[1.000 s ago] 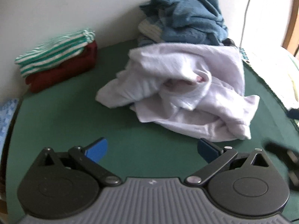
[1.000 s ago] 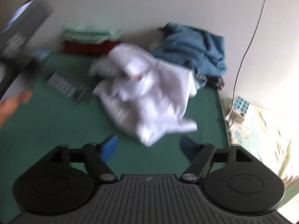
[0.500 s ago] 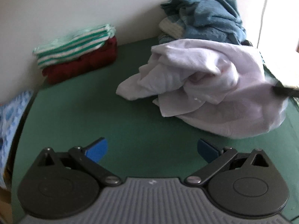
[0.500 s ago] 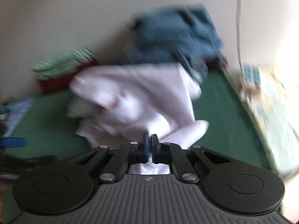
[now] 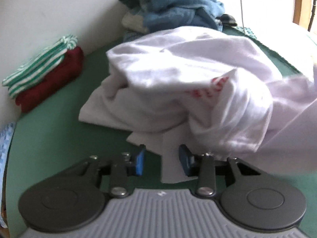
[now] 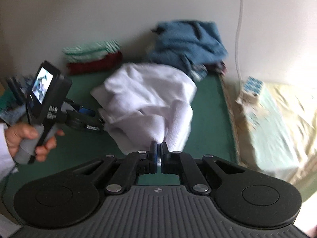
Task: Fold clothes
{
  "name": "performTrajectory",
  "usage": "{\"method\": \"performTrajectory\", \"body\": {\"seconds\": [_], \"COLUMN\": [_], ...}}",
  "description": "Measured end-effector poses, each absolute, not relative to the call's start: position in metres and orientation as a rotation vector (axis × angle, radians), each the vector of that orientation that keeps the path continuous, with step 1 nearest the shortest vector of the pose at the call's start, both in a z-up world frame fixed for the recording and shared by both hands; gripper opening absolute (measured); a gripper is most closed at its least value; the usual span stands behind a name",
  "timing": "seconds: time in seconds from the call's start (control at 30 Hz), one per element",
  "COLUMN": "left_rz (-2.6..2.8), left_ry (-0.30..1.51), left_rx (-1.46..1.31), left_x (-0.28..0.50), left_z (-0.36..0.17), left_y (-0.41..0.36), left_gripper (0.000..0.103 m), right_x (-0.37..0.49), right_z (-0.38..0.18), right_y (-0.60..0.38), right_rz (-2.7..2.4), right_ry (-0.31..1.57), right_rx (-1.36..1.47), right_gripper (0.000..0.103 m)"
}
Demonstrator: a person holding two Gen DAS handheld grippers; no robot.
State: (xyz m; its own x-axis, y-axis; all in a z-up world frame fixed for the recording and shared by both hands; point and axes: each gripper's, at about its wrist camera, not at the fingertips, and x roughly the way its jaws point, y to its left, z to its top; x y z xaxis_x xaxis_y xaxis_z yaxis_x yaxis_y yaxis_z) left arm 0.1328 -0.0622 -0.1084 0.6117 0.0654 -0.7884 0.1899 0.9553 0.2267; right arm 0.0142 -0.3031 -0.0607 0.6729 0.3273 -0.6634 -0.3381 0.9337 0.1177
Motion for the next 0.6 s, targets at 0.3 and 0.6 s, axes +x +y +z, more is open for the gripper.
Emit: {"method": "performTrajectory", "body": {"seconds": [0.3,0.6], "left_rz": [-0.146,-0.156], "left_ry": [0.857,0.873], "left_rx": [0.283,0.342], "left_x": [0.101,0.113], "left_z": [-0.091,-0.102], "left_y": [-0.061,-0.081], "left_gripper": [0.070,0.060], "right_x": [0.018,0.052], "right_z": [-0.094,-0.123], "right_y": [-0.292,-0.276], "right_rz": [0.313,0.263], "right_ry": [0.794,0.864], "right_rx": [-0.024,0.021], "right_gripper": [0.066,0.068]}}
